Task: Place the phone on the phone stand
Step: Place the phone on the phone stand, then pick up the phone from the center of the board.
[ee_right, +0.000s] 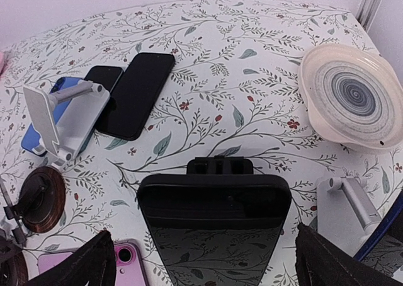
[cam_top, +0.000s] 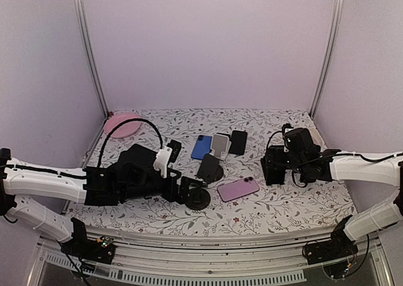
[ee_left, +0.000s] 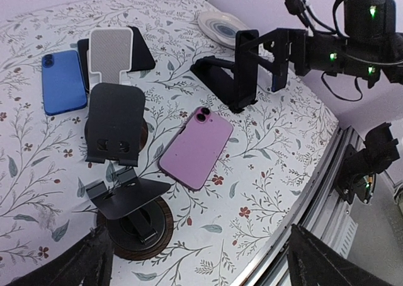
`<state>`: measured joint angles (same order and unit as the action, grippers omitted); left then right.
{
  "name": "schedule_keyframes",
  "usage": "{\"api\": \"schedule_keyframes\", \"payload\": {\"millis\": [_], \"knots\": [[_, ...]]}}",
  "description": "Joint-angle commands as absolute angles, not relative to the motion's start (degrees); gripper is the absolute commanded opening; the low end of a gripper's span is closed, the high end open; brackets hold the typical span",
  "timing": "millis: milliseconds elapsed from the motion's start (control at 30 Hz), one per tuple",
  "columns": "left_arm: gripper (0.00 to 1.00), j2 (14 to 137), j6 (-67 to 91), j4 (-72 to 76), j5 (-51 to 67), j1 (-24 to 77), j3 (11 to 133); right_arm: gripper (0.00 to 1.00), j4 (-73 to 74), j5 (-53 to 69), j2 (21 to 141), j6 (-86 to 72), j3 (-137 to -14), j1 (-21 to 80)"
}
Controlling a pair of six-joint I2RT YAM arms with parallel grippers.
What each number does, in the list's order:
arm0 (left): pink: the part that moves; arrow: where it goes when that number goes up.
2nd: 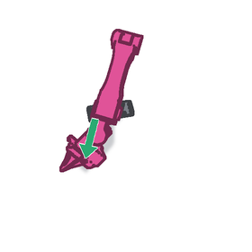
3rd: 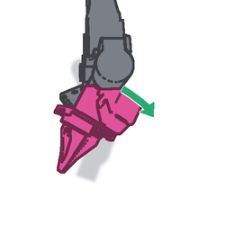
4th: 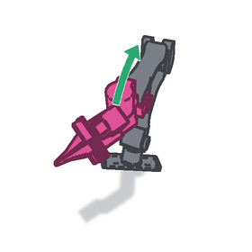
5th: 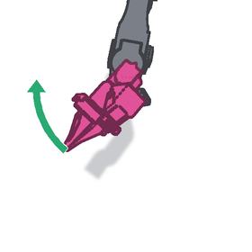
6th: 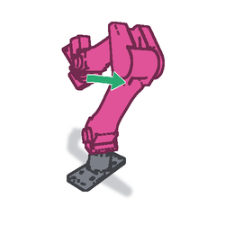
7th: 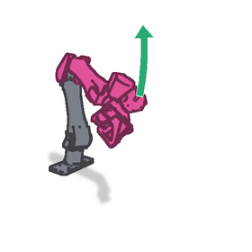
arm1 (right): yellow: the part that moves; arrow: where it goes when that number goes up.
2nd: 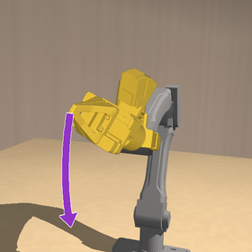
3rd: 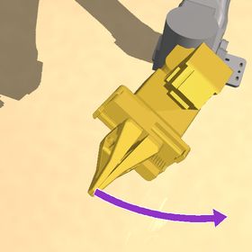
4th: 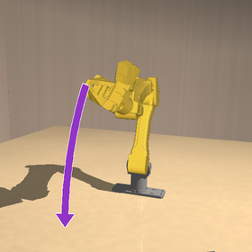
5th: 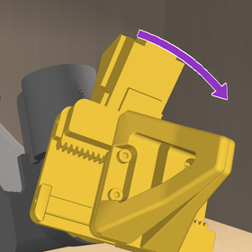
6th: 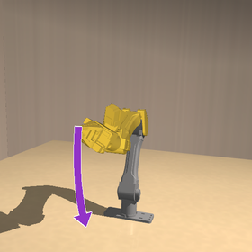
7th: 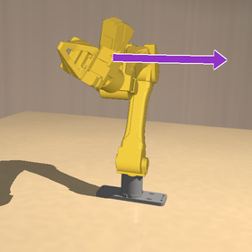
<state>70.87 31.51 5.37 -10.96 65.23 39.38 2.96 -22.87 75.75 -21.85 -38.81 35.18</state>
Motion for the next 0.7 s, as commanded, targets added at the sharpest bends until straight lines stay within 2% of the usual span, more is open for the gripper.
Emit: {"api": "schedule_keyframes", "payload": {"millis": [0,333,667], "knots": [[0.97,72.05,30.19,6.58,-10.56,64.25,40.24,0.99,5.59,-22.16,72.02,-22.26,-40.74,34.89],[0.97,81.48,23.26,4.36,-8.42,63.83,48.46,0.99,9.22,-17.80,63.08,-24.34,-41.02,34.90],[0.96,97.71,13.69,-1.39,-1.68,62.18,63.96,0.99,10.57,-11.26,52.57,-27.45,-38.14,34.94]]}}
